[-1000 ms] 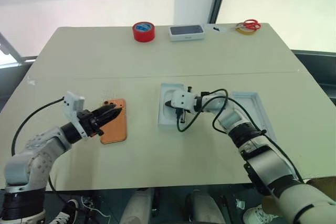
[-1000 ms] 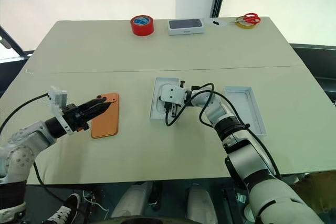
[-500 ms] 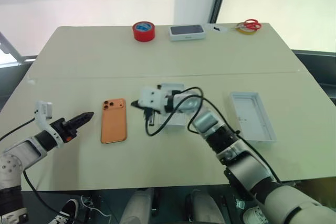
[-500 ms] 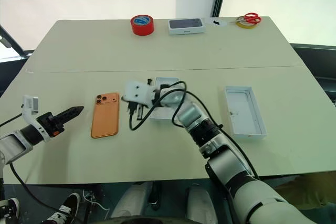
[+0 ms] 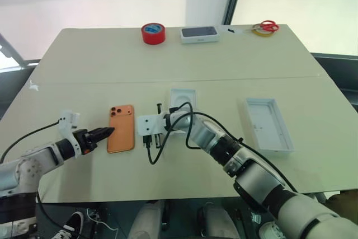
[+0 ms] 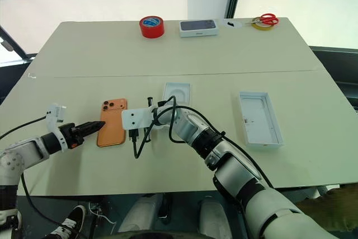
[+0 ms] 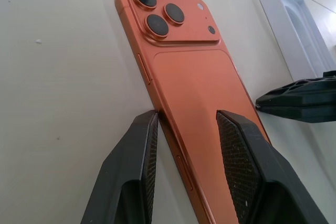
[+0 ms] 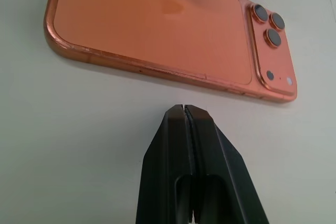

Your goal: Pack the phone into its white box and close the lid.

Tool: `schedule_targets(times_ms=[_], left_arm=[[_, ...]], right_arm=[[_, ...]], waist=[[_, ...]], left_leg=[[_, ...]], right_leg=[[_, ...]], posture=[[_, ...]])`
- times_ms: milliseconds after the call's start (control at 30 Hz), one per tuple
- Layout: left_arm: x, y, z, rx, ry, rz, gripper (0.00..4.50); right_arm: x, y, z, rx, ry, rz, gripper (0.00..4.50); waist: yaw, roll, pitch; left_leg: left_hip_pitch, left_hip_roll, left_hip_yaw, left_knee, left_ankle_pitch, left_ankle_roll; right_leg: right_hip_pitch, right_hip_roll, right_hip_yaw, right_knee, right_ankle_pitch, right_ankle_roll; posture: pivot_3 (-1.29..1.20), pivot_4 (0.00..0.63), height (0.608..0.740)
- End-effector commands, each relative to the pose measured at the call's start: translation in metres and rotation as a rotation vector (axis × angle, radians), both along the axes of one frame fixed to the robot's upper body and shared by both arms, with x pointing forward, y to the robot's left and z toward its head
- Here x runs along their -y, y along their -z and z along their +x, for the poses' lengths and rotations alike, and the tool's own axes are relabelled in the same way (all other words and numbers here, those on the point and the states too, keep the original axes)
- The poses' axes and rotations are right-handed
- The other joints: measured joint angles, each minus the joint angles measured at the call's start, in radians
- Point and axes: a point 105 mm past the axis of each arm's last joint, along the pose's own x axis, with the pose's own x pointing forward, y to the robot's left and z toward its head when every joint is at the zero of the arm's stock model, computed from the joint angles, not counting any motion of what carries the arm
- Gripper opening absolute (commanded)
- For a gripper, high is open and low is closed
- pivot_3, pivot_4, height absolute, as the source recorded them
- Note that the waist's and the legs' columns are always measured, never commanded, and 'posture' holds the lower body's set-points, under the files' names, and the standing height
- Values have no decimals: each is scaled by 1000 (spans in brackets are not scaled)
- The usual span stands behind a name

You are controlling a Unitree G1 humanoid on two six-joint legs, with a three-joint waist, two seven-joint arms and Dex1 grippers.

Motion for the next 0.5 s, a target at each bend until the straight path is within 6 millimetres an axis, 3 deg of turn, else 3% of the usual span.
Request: schedule_targets(times_ms=[33, 267, 400, 500], left_arm=[[20, 23, -3, -99, 70, 4, 1858], [43, 26, -5, -145, 175, -41, 1858], [40, 20, -12, -176, 218, -93, 1858], [36, 19, -6, -175, 204, -147, 1858]], right_arm=[[-4, -6, -1, 21, -18, -1, 46], [-4, -8, -1, 25, -7, 7, 46], [-1, -8, 1, 25, 7, 12, 46], [0, -7, 2, 30, 4, 7, 46]], waist=[[0, 0, -1], [1, 1, -3], [-1, 1, -3], [-1, 1, -3]], left_leg=[[0, 0, 0, 0, 0, 0], [0, -1, 0, 0, 0, 0], [0, -1, 0, 0, 0, 0], [0, 0, 0, 0, 0, 0]], right_leg=[[0, 0, 0, 0, 0, 0], [1, 0, 0, 0, 0, 0], [1, 0, 0, 0, 0, 0], [0, 0, 0, 0, 0, 0]], posture=[[0, 150, 738], [0, 150, 738], [0, 150, 738], [0, 150, 738]])
